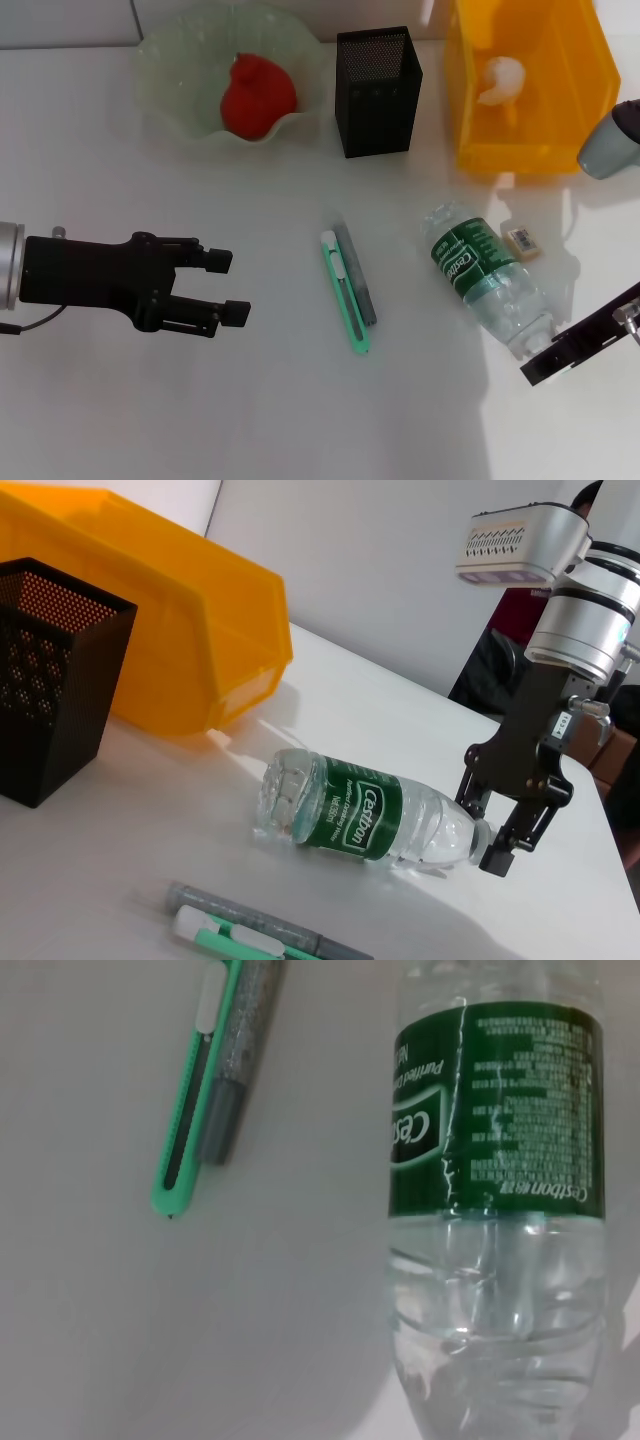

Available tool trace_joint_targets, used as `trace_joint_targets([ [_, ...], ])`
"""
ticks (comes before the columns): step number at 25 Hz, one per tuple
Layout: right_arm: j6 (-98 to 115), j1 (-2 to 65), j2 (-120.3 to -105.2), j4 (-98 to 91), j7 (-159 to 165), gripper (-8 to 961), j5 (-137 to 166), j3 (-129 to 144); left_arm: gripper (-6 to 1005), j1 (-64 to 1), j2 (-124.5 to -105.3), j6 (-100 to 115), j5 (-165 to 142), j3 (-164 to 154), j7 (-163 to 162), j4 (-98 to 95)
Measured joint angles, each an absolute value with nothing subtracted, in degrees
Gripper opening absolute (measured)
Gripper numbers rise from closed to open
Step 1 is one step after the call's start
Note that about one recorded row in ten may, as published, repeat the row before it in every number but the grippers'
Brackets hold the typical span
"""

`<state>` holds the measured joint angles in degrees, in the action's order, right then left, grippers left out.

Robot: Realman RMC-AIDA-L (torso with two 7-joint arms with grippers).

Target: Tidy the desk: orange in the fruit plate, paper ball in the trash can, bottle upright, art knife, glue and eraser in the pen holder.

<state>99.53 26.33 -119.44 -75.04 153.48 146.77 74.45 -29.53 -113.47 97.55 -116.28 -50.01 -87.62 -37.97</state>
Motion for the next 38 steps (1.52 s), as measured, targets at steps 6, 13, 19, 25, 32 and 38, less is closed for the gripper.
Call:
trace_joint_targets([
  [6, 101.99, 25.07, -119.44, -79.74, 153.63, 440, 146.62, 74.18, 841, -29.53, -113.47, 97.58, -116.29, -50.01, -87.62, -37.97],
  [13, 106.35, 22.25, -119.35, -90.80, 155.13, 442, 146.59, 73.49, 841, -29.77, -113.79, 97.64, -116.28, -50.01, -87.36, -38.22],
  [19, 108.83, 21.78, -119.28, -97.89, 155.54, 443, 146.74, 71.36, 841, -30.13, -113.99, 97.70, -116.28, -50.01, -87.14, -38.46],
  [25, 109.56, 21.95, -119.34, -103.89, 155.67, 445, 146.93, 69.40, 841, -30.34, -114.00, 97.91, -116.27, -50.01, -87.17, -38.51],
  [32, 109.32, 22.68, -119.30, -106.12, 155.69, 447, 147.11, 68.62, 841, -30.36, -114.12, 98.00, -116.28, -50.01, -87.18, -38.50],
  [38, 108.77, 23.54, -119.19, -107.77, 155.63, 449, 147.13, 67.85, 841, -30.33, -114.17, 98.08, -116.28, -50.01, -87.16, -38.50],
])
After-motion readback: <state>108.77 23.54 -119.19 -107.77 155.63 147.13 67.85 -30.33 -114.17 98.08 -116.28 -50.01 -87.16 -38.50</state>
